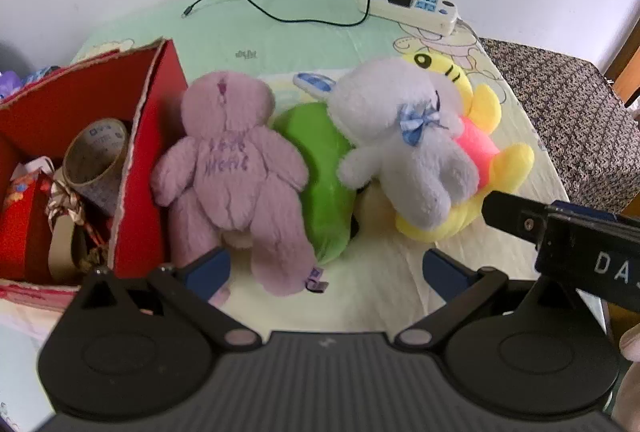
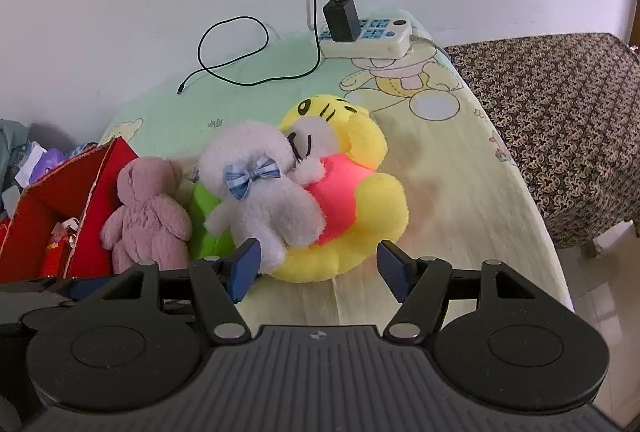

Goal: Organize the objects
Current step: 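Move the right tool toward the white plush bear with blue bow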

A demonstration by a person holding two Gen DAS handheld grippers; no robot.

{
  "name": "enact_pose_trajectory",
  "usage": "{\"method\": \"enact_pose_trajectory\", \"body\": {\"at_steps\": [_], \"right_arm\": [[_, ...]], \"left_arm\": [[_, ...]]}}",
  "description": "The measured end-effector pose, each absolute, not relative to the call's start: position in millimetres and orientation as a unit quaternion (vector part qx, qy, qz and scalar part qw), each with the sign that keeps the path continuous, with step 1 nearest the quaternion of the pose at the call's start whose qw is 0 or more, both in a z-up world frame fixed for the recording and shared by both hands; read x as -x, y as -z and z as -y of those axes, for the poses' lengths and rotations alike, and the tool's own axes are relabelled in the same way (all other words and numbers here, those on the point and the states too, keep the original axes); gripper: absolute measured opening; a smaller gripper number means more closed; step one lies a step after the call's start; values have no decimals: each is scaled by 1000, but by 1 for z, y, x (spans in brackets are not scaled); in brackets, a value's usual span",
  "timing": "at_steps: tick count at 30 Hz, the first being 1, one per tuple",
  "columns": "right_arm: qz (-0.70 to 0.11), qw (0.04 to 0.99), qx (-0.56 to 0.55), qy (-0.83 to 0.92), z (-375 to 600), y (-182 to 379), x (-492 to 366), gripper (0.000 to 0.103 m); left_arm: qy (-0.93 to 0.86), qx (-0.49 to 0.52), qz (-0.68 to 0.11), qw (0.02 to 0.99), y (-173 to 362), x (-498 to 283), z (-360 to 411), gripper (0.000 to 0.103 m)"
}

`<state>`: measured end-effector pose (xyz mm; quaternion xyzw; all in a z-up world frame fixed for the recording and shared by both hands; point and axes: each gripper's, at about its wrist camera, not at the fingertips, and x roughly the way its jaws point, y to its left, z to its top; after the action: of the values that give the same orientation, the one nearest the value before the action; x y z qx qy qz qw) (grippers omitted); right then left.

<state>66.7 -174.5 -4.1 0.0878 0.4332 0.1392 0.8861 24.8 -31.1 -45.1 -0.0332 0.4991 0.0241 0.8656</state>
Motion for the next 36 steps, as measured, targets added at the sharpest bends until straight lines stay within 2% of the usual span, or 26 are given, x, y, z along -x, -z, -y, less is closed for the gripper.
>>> {"method": "enact_pose_trajectory", "body": {"at_steps": [20,36], "right_arm": [[-441,881,-89,-146,171,7,-65,68],[-435,875,-122,-175,178,9,-75,55]], "left_arm": [[-30,7,-508,861,54,-21,33,102],[-34,-16,-511,859,56,-34,38,100]]}}
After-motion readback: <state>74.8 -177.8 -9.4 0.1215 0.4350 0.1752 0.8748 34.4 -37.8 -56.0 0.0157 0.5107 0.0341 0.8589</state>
